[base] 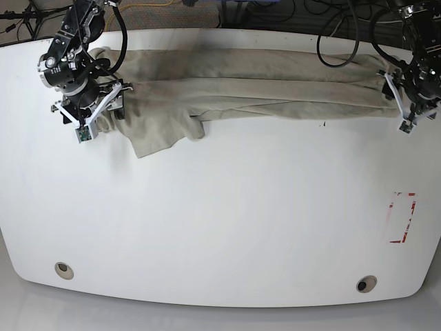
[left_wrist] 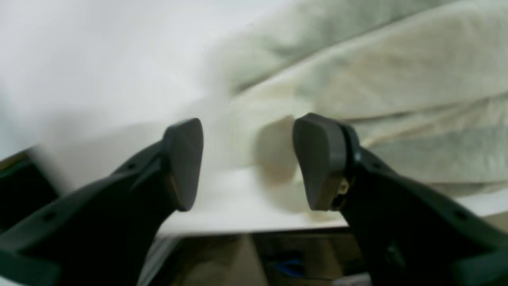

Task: Fold the T-shirt properly
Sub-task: 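Fold the grasped shirt edge with both grippers toward the robot, then open both grippers and lower them onto the folded shirt edge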

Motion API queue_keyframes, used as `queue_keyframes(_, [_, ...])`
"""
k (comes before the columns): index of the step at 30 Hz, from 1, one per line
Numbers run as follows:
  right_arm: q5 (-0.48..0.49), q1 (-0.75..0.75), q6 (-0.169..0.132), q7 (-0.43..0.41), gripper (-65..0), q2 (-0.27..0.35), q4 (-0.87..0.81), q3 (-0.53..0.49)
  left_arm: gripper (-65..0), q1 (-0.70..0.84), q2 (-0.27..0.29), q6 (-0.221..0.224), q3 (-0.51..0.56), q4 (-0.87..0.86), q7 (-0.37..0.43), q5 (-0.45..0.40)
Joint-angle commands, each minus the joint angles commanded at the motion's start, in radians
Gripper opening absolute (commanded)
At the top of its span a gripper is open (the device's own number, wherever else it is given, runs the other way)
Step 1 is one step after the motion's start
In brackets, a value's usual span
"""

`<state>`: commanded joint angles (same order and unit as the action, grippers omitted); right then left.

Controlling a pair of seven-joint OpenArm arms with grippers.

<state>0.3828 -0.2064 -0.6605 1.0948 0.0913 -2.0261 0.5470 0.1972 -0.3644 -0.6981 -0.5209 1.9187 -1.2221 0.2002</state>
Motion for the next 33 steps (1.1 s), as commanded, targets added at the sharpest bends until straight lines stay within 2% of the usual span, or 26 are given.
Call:
queue_keyframes(3, [0.058,0.000,0.002,0.002,-35.7,0.000,0.003,0.000,-27.8,-0.008,0.017,0.000,0.002,0.002,-0.006,0.000])
queue_keyframes(7, [0.092,-0.006,0.002,0.003,-51.5,-0.003,0.032,-0.017,-28.6,-0.029,0.066,0.000,-0.003,-0.005,-0.006,-0.006])
queue_keyframes(10, [0.058,-0.008,0.002,0.003,-60.2,-0.003,0.063,-0.046,-38.3,-0.025,0.087,0.000,-0.005,-0.034,-0.006,-0.008])
queue_keyframes(11, [0.032,-0.009,0.000,0.003,-61.0,-0.005,0.078,-0.057,-45.8,-0.018,0.092,0.000,-0.005,-0.058,-0.006,-0.008])
queue_keyframes(14, [-0.017,-0.020,-0.002,-0.003,-60.1,-0.006,0.109,-0.068,-56.7,-0.015,0.094,0.000,-0.003,-0.107,-0.006,-0.008])
queue_keyframes(16, [-0.044,-0.021,-0.005,-0.005,-60.1,-0.006,0.135,-0.071,-58.5,-0.012,0.094,0.000,-0.002,-0.137,-0.006,-0.008])
queue_keyframes(29, [-0.184,-0.009,-0.008,-0.153,-60.1,0.035,0.310,-0.068,-56.9,-0.018,0.091,0.000,0.006,-0.269,0.002,-0.006])
queue_keyframes(33, [-0.206,0.028,-0.005,-0.187,-60.1,0.061,0.367,-0.064,-56.9,-0.094,0.092,0.000,0.083,-0.313,0.026,-0.008])
